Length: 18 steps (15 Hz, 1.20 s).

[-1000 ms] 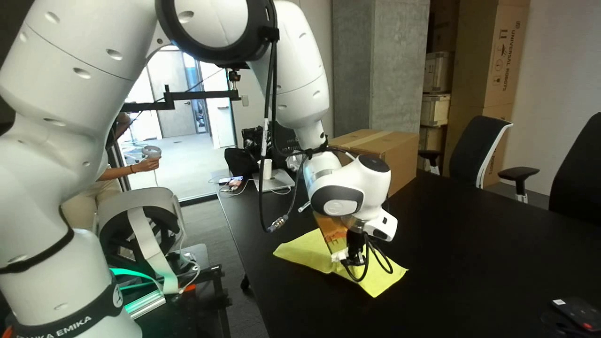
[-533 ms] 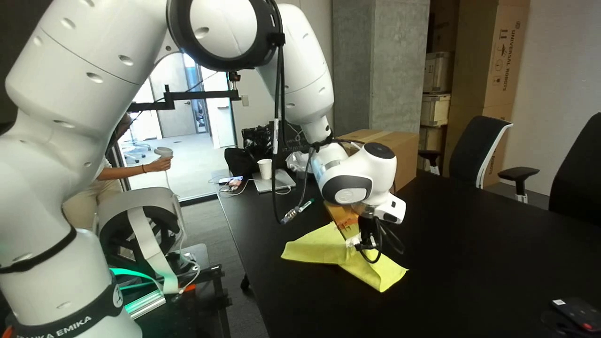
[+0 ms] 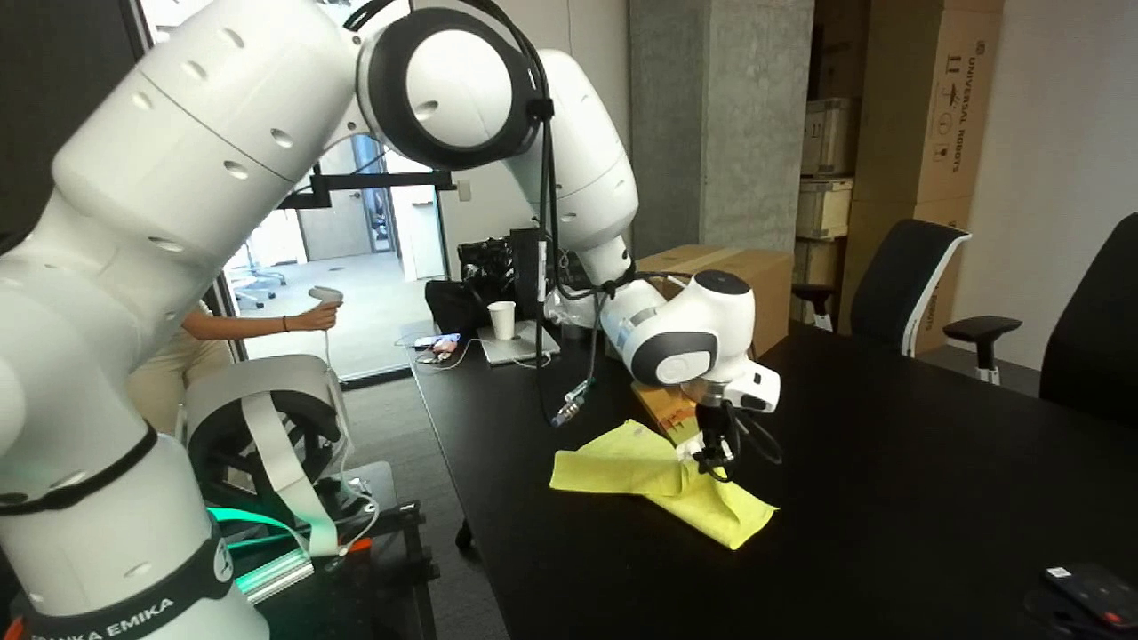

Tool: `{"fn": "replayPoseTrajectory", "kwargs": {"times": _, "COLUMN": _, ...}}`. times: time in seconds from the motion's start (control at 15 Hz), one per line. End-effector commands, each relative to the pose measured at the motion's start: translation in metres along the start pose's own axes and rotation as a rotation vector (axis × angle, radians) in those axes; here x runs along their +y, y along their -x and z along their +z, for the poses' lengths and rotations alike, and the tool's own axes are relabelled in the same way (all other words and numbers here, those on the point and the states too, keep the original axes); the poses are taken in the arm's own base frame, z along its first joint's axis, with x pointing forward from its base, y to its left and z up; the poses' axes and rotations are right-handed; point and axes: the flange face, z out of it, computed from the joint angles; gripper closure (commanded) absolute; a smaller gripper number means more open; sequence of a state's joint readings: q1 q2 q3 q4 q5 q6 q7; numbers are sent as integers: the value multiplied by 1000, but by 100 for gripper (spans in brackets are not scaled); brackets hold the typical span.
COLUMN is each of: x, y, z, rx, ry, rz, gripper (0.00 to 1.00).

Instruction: Fold the rag in half

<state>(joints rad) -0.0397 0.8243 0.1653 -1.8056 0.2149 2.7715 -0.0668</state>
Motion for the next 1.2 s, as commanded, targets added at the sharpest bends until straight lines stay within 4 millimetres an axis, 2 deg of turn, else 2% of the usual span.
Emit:
{"fn": "replayPoseTrajectory", "kwargs": {"times": 0.0, "x": -4, "y": -25, "z": 7, "rx": 47, "ry": 46, "rz": 31, "gripper": 73}}
{"fn": "replayPoseTrajectory", "kwargs": {"times": 0.07, "x": -4, "y": -29, "z": 5, "rx": 62, "ry": 49, "rz": 42, "gripper": 71}}
{"fn": "replayPoseTrajectory", "kwargs": {"times": 0.13, "x": -7, "y": -33, "z": -3, "rx": 69, "ry": 39, "rz": 49, "gripper": 64}}
{"fn": "replayPoseTrajectory", "kwargs": {"times": 0.47, "x": -31, "y": -40, "z": -38, "rx": 129, "ry": -23, "rz": 38, "gripper": 26}}
{"fn": "replayPoseTrajectory", "kwargs": {"times": 0.67, "x": -46, "y": -10, "z": -38, "rx": 32, "ry": -37, "rz": 9, "gripper": 4}}
{"fn": "replayPoseTrajectory", "kwargs": {"times": 0.73, "x": -50, "y": 7, "z": -33, "rx": -15, "ry": -38, "rz": -15, "gripper": 0}}
{"fn": "replayPoseTrajectory", "kwargs": {"times": 1.13, "x": -78, "y": 105, "z": -8, "rx": -287, "ry": -41, "rz": -193, "gripper": 0}}
